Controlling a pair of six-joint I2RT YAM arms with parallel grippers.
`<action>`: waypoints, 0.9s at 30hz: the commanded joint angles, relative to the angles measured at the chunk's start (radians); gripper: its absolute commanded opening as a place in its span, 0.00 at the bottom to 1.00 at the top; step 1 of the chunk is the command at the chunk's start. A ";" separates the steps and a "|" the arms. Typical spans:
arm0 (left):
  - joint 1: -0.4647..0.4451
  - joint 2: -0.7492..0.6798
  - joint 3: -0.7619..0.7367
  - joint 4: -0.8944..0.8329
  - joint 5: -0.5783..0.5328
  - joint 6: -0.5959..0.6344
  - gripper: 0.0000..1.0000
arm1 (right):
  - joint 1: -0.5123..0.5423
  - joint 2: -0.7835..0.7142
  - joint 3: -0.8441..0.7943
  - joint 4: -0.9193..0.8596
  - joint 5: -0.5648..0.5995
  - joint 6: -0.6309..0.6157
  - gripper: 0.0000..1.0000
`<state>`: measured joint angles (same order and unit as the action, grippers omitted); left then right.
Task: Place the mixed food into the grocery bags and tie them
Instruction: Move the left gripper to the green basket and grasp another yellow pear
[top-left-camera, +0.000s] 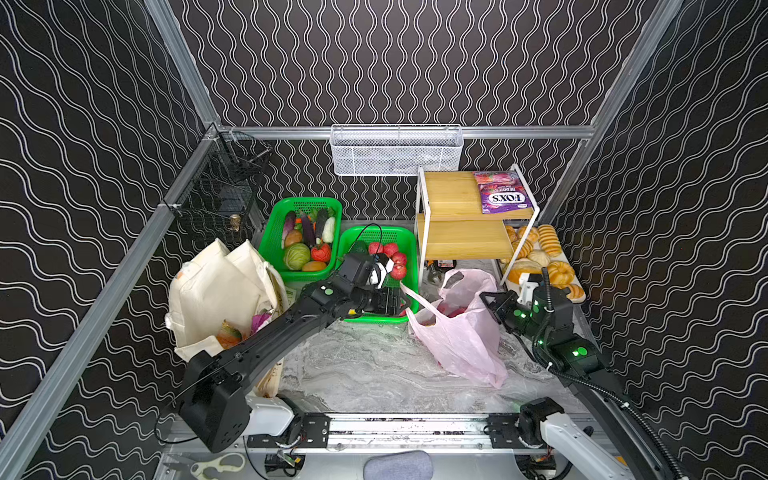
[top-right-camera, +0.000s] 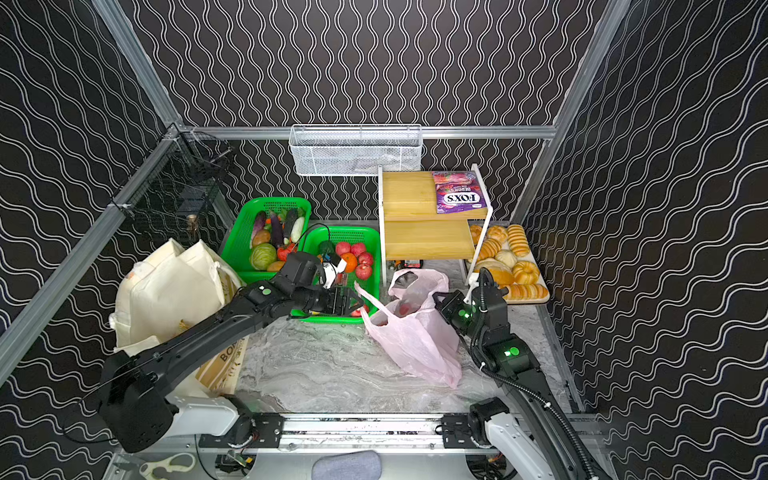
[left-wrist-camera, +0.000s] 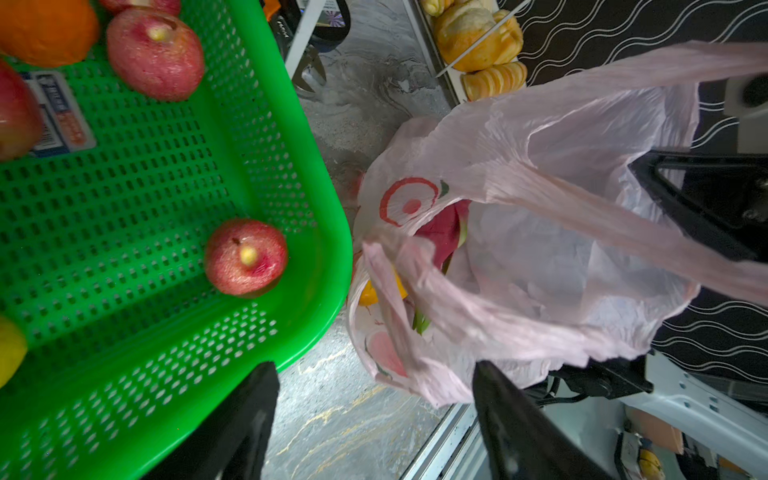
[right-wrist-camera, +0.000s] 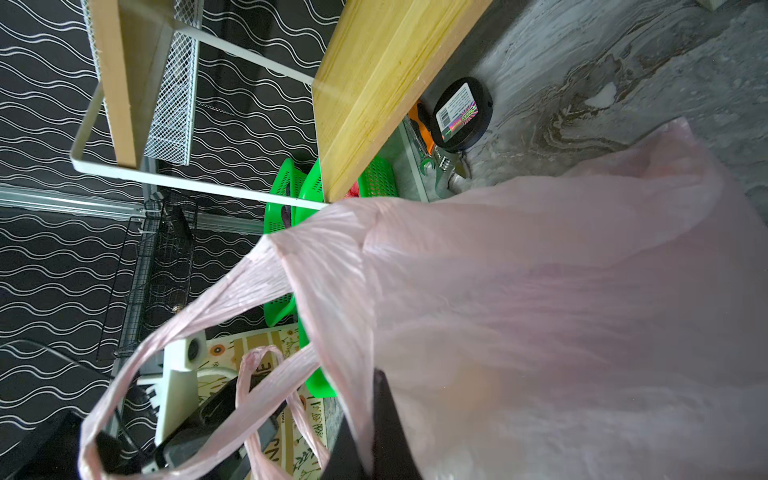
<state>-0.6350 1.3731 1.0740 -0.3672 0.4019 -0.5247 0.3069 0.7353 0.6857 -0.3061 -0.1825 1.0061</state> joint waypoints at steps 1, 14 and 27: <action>0.000 0.036 -0.018 0.180 0.088 -0.061 0.69 | 0.000 0.001 -0.001 0.045 -0.004 0.015 0.05; -0.002 -0.128 -0.006 0.420 0.169 -0.062 0.00 | -0.009 0.030 0.071 0.042 -0.001 0.061 0.06; -0.151 -0.128 0.058 0.186 0.236 0.098 0.00 | -0.014 0.040 0.038 -0.061 0.027 0.000 0.07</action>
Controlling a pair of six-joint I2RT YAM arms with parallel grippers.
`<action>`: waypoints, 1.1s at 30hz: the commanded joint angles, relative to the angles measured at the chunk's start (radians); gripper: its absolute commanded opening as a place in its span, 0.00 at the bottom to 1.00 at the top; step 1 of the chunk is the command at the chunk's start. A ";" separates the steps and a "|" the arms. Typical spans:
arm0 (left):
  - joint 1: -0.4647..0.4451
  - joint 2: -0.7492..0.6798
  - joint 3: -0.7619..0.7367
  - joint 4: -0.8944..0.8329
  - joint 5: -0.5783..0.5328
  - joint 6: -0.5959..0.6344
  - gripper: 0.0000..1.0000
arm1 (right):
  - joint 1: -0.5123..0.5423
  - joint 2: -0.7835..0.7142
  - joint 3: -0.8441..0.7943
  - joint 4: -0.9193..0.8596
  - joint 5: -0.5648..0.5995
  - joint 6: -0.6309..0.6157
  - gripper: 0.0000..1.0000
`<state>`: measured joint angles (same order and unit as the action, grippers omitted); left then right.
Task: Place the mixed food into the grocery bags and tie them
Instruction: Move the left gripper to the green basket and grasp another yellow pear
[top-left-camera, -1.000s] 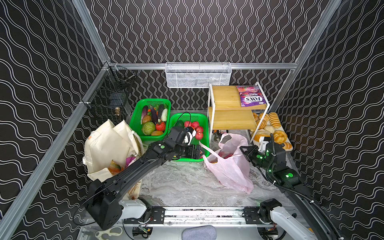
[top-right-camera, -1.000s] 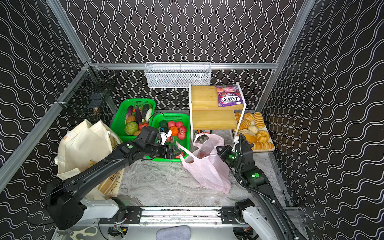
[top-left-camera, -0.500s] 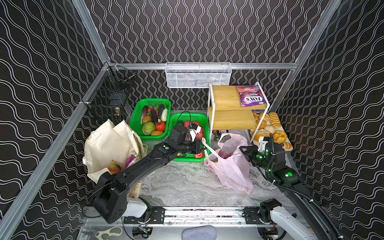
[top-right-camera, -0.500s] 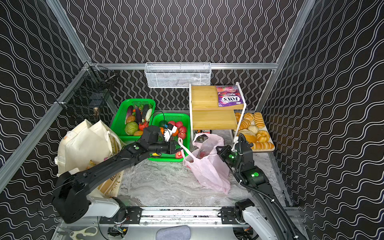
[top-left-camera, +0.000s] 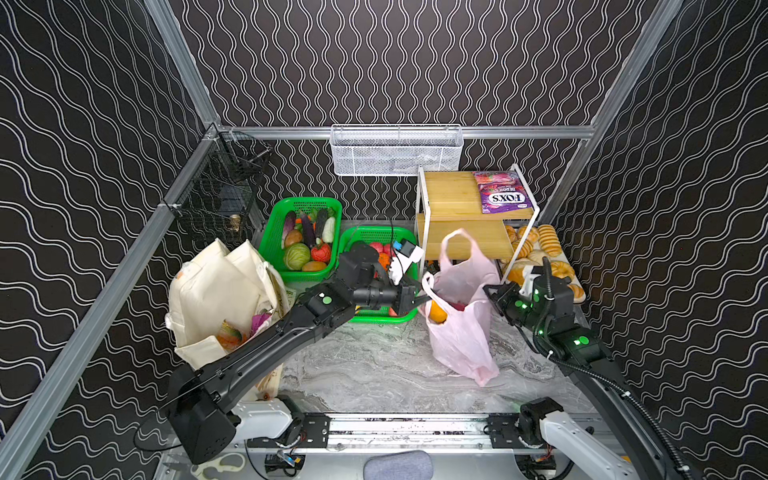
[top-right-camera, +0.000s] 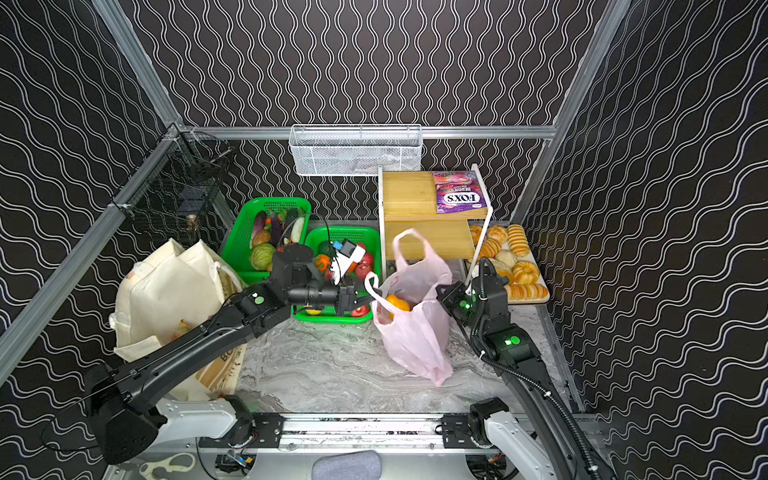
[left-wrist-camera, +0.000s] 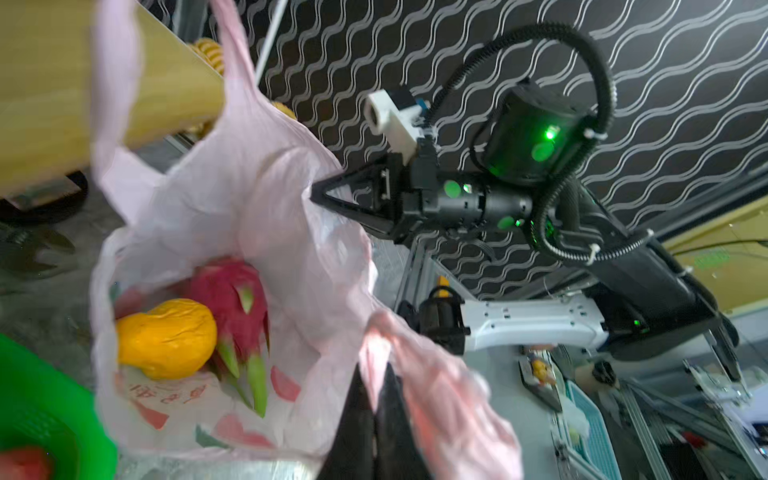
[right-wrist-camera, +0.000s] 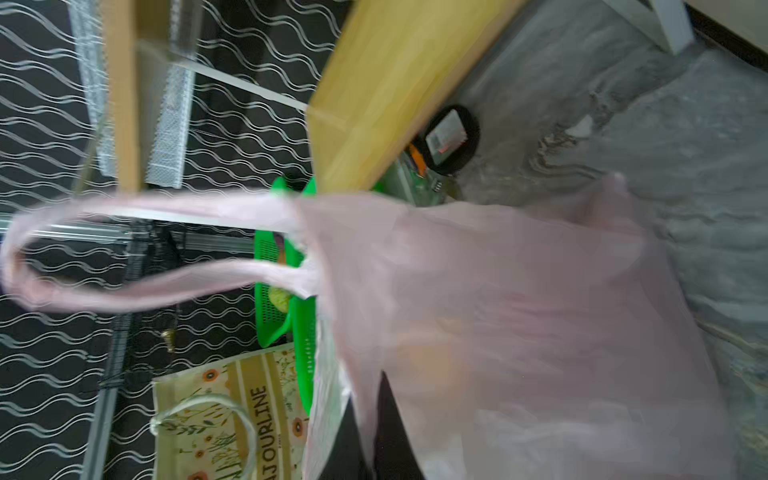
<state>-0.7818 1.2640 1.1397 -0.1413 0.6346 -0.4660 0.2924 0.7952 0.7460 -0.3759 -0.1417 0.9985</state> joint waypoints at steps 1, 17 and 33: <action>-0.004 -0.035 -0.019 -0.040 -0.009 0.040 0.01 | 0.000 -0.035 -0.036 0.020 -0.019 0.012 0.07; -0.004 -0.271 0.027 -0.282 -0.378 0.252 0.85 | -0.001 -0.009 0.002 0.017 -0.061 -0.027 0.06; 0.294 0.077 0.159 -0.618 -0.627 0.071 0.70 | -0.001 -0.019 0.006 0.038 -0.063 -0.029 0.06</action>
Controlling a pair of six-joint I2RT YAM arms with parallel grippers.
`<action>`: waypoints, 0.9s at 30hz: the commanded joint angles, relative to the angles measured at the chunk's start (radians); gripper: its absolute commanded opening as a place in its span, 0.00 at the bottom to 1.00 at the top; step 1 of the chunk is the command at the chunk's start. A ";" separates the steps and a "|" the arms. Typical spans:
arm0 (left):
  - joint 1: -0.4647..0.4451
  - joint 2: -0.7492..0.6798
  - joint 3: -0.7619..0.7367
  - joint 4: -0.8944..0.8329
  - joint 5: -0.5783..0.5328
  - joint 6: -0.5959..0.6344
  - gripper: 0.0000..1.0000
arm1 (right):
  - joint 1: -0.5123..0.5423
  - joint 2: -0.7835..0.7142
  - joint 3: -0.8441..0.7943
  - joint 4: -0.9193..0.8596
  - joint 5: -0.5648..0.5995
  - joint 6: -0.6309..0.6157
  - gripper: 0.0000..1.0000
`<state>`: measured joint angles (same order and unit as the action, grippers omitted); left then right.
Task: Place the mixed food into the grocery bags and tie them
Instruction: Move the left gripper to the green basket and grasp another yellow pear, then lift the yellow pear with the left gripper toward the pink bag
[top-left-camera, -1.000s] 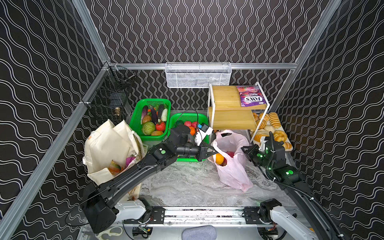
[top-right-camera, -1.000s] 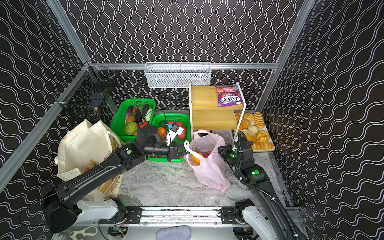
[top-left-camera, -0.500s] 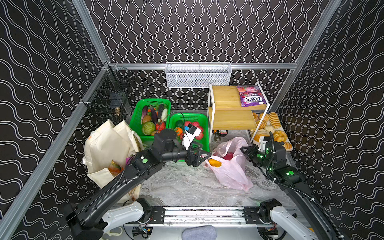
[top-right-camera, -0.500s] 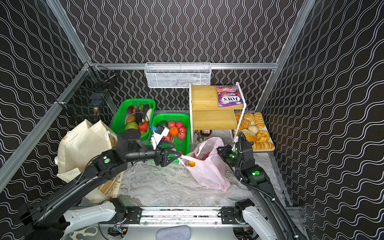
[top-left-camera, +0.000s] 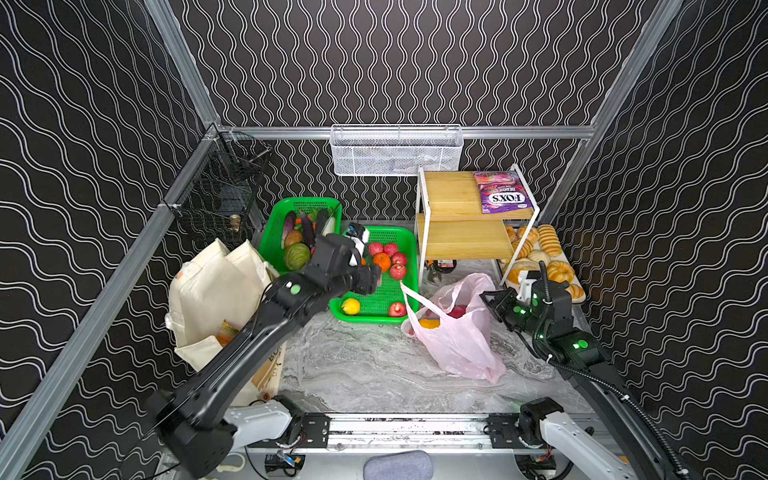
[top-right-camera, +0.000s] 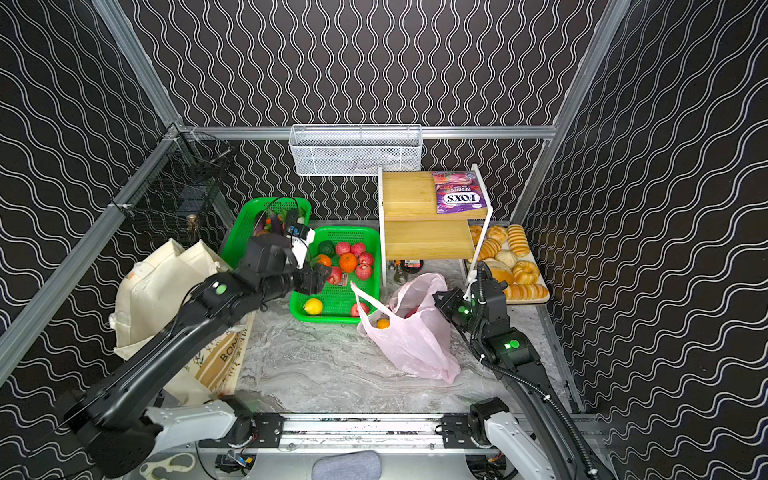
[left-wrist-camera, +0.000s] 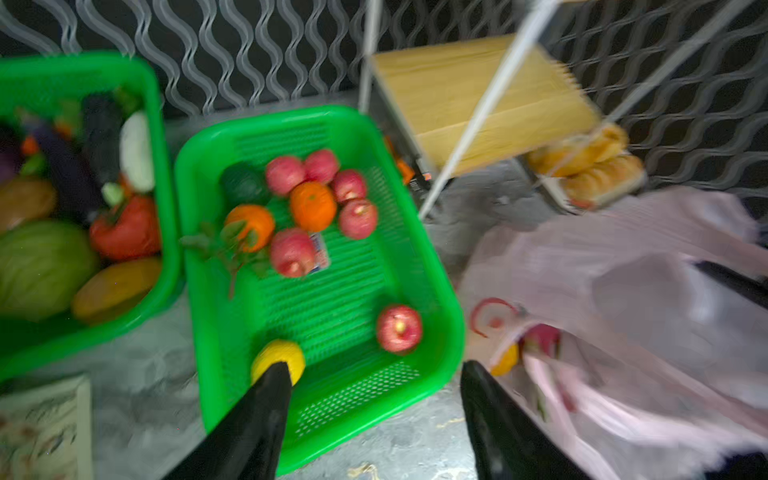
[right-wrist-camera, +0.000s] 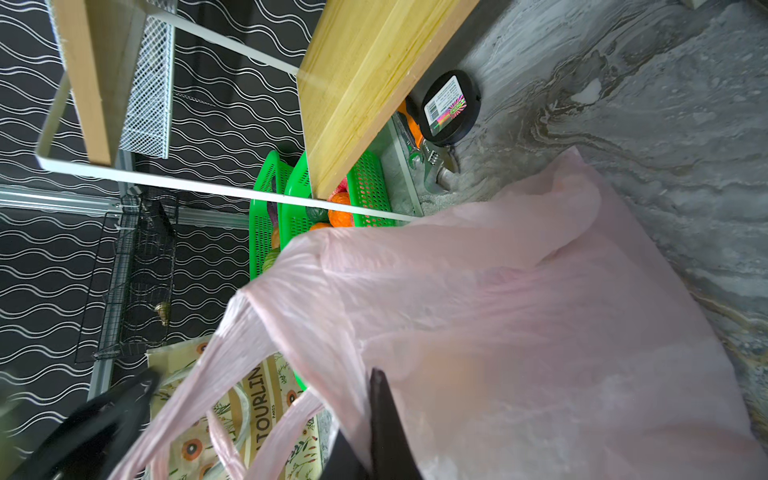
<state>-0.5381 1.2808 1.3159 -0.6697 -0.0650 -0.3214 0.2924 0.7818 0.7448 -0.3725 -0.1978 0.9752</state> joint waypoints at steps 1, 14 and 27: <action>0.064 0.092 -0.025 -0.090 0.093 -0.065 0.70 | -0.001 -0.007 0.007 0.038 -0.008 -0.006 0.06; 0.070 0.525 0.109 -0.254 -0.062 0.099 0.77 | -0.002 0.016 0.004 0.096 -0.089 -0.012 0.06; 0.069 0.693 0.119 -0.260 -0.090 0.157 0.71 | -0.002 0.045 0.007 0.114 -0.100 -0.023 0.07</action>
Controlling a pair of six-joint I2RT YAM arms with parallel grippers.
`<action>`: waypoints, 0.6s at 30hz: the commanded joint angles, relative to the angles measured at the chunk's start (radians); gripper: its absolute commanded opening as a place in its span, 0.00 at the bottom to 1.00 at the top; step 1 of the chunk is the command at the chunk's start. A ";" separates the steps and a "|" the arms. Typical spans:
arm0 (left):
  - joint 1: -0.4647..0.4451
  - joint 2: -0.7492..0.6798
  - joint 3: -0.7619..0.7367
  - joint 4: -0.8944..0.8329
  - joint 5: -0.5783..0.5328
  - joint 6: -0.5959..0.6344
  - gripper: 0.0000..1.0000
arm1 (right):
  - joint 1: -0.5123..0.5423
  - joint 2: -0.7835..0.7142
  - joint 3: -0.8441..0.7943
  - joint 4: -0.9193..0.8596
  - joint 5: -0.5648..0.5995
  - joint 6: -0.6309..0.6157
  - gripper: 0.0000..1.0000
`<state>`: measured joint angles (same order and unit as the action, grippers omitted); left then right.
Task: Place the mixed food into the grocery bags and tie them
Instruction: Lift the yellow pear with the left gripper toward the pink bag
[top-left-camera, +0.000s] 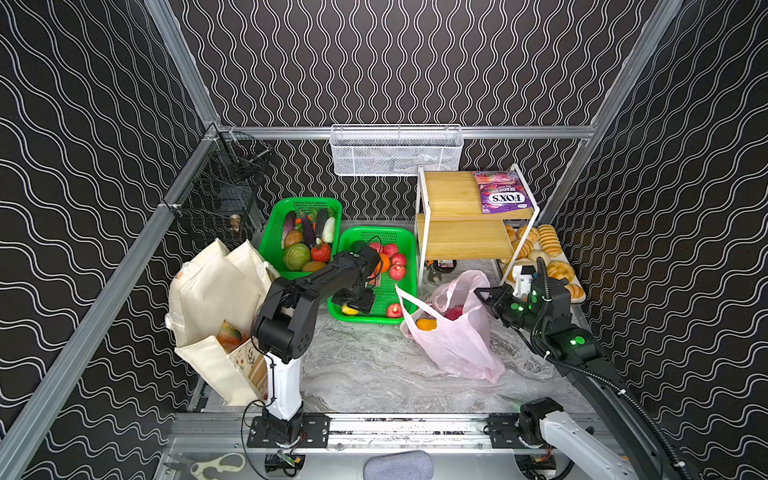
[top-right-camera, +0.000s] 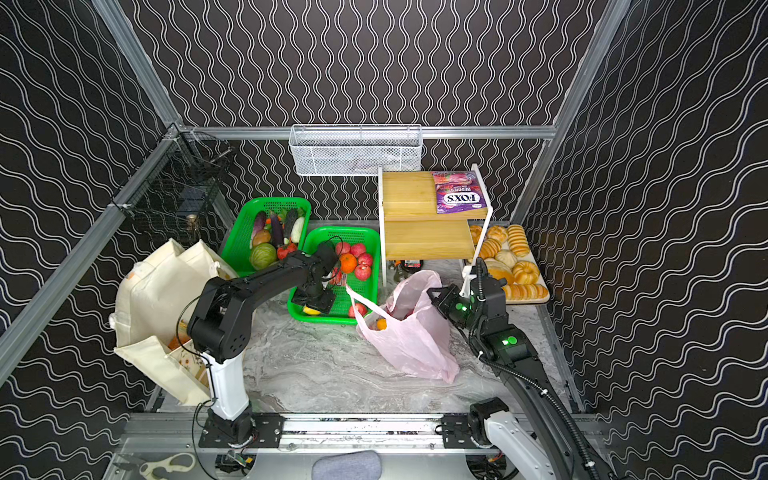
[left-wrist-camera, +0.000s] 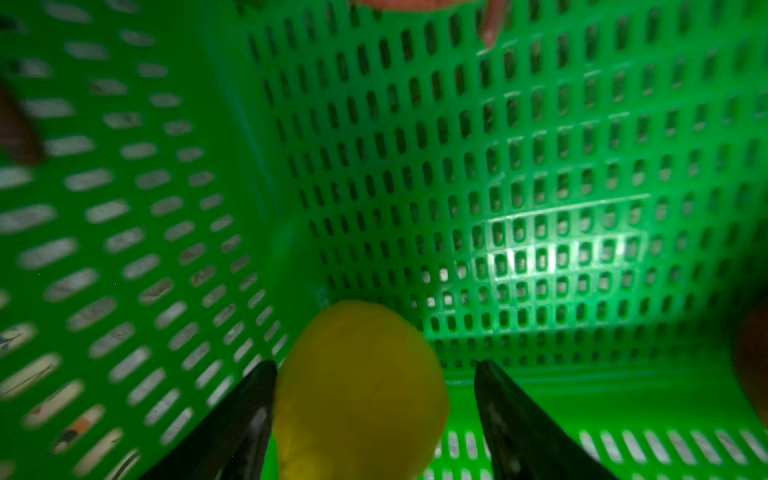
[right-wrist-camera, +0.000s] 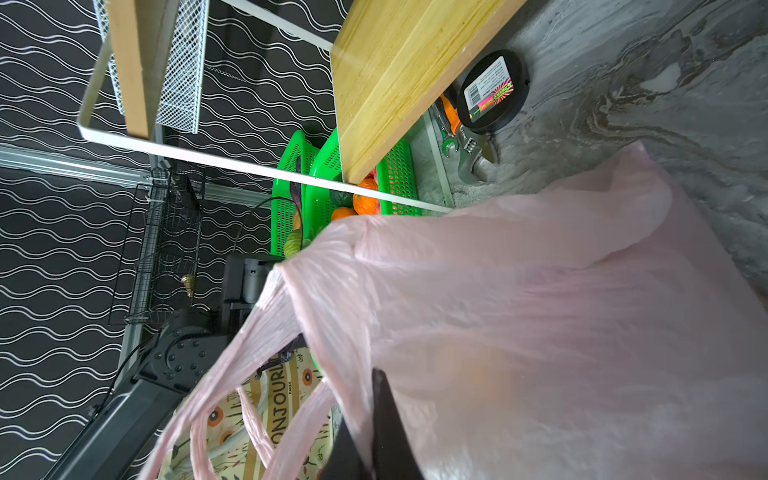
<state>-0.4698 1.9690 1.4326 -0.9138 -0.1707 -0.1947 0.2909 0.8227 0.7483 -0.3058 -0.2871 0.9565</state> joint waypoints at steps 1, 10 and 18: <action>0.001 -0.001 -0.006 -0.008 0.026 0.035 0.65 | -0.001 0.007 -0.003 0.051 -0.011 0.002 0.06; 0.002 -0.201 -0.020 0.015 0.071 -0.017 0.40 | -0.001 0.010 -0.040 0.094 -0.074 0.000 0.06; 0.000 -0.482 -0.034 0.087 0.282 -0.123 0.43 | 0.000 -0.035 -0.008 0.095 -0.136 0.000 0.06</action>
<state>-0.4702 1.5303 1.3972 -0.8719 -0.0231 -0.2497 0.2905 0.7887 0.7120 -0.2317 -0.3813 0.9684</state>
